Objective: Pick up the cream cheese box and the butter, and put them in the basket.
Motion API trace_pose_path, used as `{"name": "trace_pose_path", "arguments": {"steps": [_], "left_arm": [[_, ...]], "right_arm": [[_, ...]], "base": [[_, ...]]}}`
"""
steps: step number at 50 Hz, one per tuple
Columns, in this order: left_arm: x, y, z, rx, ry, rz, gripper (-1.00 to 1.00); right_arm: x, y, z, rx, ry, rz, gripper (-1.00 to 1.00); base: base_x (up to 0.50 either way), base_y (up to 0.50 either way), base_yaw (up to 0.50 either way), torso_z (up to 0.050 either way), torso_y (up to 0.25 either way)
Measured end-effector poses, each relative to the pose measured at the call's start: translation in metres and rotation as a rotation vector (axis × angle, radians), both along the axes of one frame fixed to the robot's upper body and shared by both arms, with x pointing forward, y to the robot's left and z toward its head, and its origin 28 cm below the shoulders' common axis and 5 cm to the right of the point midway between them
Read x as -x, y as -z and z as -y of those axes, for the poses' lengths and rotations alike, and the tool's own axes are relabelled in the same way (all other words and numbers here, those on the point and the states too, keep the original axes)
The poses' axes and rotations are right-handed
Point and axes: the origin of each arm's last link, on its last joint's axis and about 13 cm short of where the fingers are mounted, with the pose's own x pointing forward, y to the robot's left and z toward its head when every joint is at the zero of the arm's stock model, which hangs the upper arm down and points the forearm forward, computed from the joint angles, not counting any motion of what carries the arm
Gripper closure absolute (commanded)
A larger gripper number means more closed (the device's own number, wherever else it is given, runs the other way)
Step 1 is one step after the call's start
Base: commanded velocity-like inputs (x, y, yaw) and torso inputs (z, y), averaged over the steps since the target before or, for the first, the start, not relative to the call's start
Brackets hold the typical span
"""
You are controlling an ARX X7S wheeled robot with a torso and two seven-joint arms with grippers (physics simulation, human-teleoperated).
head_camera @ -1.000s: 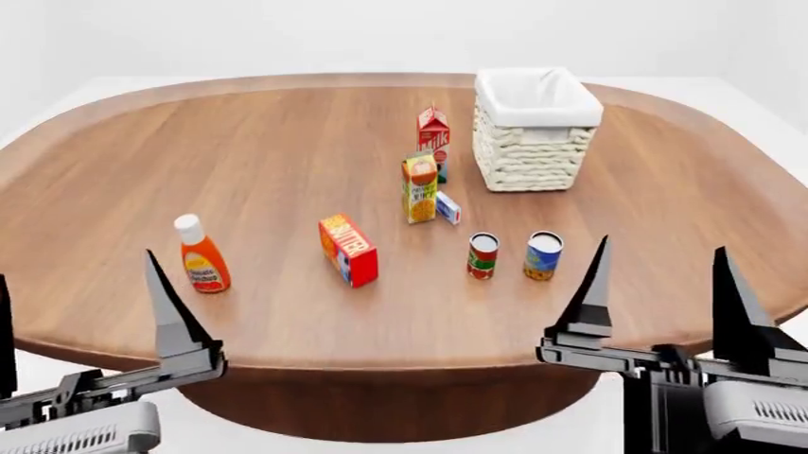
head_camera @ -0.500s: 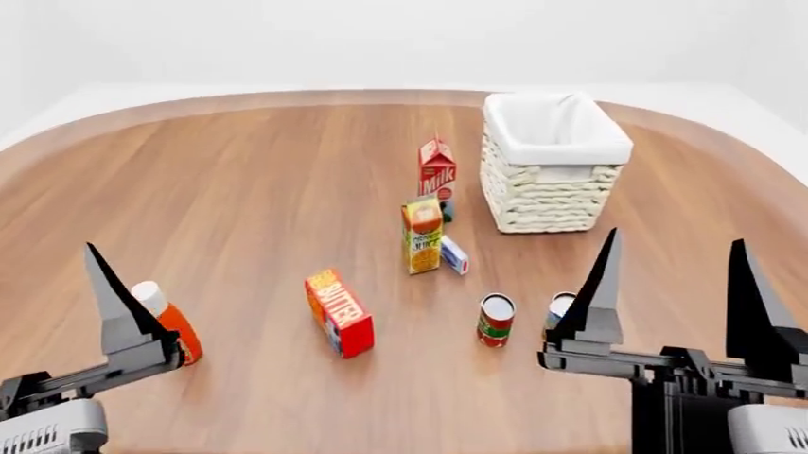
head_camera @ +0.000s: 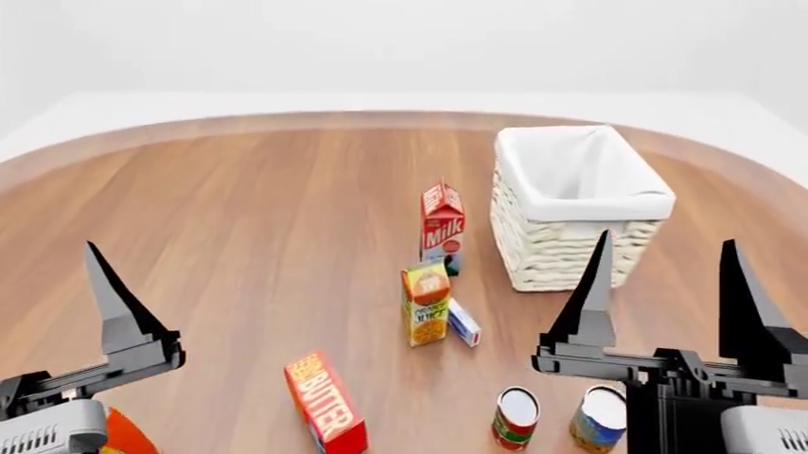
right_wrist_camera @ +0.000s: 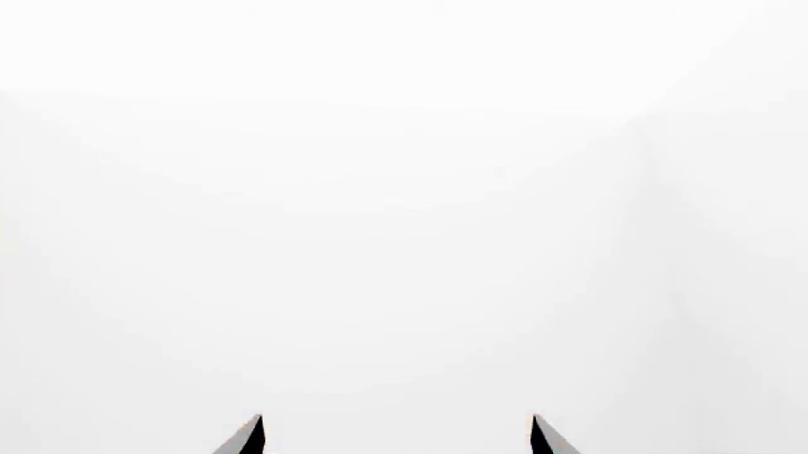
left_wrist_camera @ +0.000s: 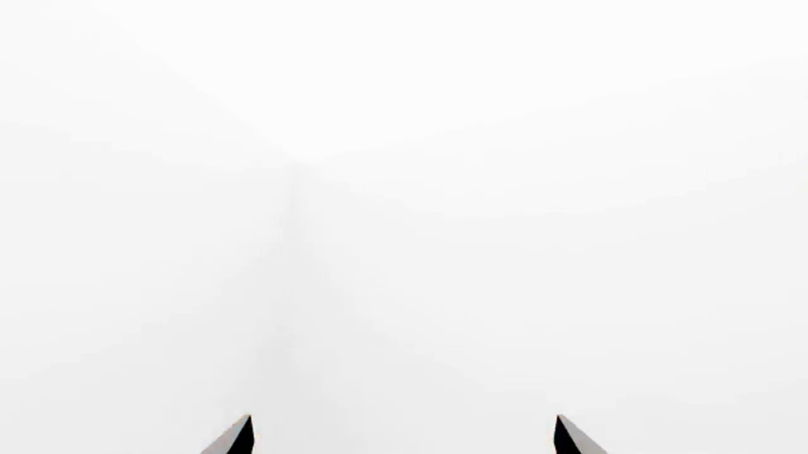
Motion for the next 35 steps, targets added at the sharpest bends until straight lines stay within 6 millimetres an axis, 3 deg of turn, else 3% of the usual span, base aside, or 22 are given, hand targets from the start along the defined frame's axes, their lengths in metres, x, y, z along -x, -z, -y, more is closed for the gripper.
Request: {"name": "trace_pose_path", "arguments": {"steps": [35], "left_arm": [[-0.0006, 0.0011, 0.0012, -0.007, 0.010, -0.002, -1.00]], "right_arm": [[-0.0001, 0.0016, -0.0018, 0.008, -0.016, -0.024, -1.00]], "base": [[0.50, 0.00, 0.00, 0.000, 0.001]]}}
